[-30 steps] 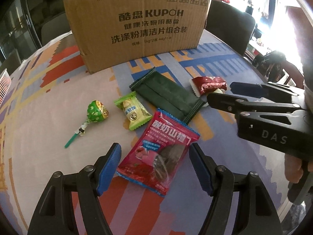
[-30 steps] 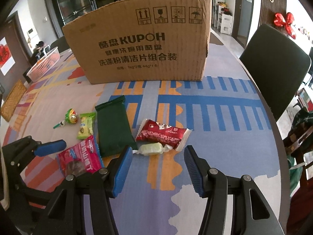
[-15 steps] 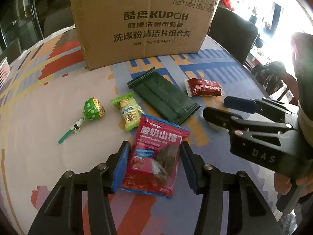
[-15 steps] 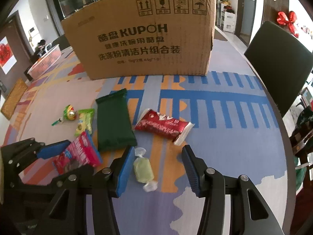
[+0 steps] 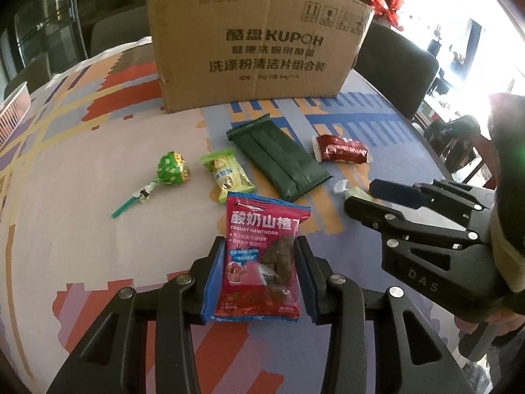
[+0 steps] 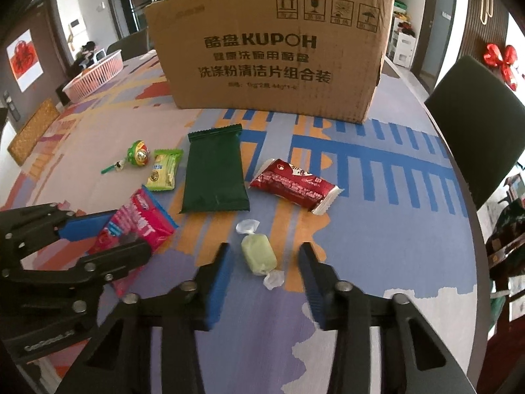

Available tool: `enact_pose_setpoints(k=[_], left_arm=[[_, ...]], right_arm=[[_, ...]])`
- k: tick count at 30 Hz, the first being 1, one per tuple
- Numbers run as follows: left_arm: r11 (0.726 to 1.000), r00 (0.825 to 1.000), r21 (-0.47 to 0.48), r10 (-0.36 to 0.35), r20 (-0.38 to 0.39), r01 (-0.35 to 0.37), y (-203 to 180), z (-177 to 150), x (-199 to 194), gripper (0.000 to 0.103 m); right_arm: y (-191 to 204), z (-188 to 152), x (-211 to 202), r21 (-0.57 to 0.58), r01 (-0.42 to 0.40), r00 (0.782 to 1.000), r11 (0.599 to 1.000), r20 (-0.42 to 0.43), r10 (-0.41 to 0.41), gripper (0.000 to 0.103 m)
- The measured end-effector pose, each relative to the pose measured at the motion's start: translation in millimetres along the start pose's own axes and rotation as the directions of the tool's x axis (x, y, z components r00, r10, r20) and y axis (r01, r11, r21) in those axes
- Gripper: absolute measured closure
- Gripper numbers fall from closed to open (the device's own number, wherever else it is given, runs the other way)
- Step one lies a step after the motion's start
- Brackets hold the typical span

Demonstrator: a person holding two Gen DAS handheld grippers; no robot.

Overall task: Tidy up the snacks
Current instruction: 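Grasp the red YOGURT HAWTHORN bag with left gripper while right grasps the pale green candy, then carry hawthorn bag and pale green candy over the box and open both grippers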

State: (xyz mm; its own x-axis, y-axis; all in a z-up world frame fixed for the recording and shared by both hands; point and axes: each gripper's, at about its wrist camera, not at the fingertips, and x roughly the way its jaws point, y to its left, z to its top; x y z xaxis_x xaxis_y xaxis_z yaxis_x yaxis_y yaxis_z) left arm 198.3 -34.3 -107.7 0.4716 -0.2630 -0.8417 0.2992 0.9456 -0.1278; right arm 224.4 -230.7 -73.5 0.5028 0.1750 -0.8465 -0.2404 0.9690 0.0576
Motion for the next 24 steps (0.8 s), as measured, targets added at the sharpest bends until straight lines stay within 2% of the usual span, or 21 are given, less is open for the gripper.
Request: enact_pose_setpoints(k=[4, 14, 24], left_arm=[[1.0, 1.0, -0.014, 0.01, 0.021, -0.009, 3.0, 4.6, -8.4, 0.062], [0.999, 0.994, -0.032, 0.014, 0.111, -0.01, 1.5, 24.0, -40.6, 0.062], [0.999, 0.968, -0.028, 0.023, 0.251, -0.017, 2.9, 64.4, -85.6, 0.062]], right_arm=[[0.1, 0.3, -0.4, -0.012, 0.011, 1.0, 1.0, -0.004, -0.011, 0.083], [3.3, 8.1, -30.5, -0.001, -0.012, 0.997, 1.0, 0.075, 0.012, 0.083], [5.0, 46.2, -80.0, 0.005, -0.028, 0.973, 1.0, 0.229, 0.026, 0.083]])
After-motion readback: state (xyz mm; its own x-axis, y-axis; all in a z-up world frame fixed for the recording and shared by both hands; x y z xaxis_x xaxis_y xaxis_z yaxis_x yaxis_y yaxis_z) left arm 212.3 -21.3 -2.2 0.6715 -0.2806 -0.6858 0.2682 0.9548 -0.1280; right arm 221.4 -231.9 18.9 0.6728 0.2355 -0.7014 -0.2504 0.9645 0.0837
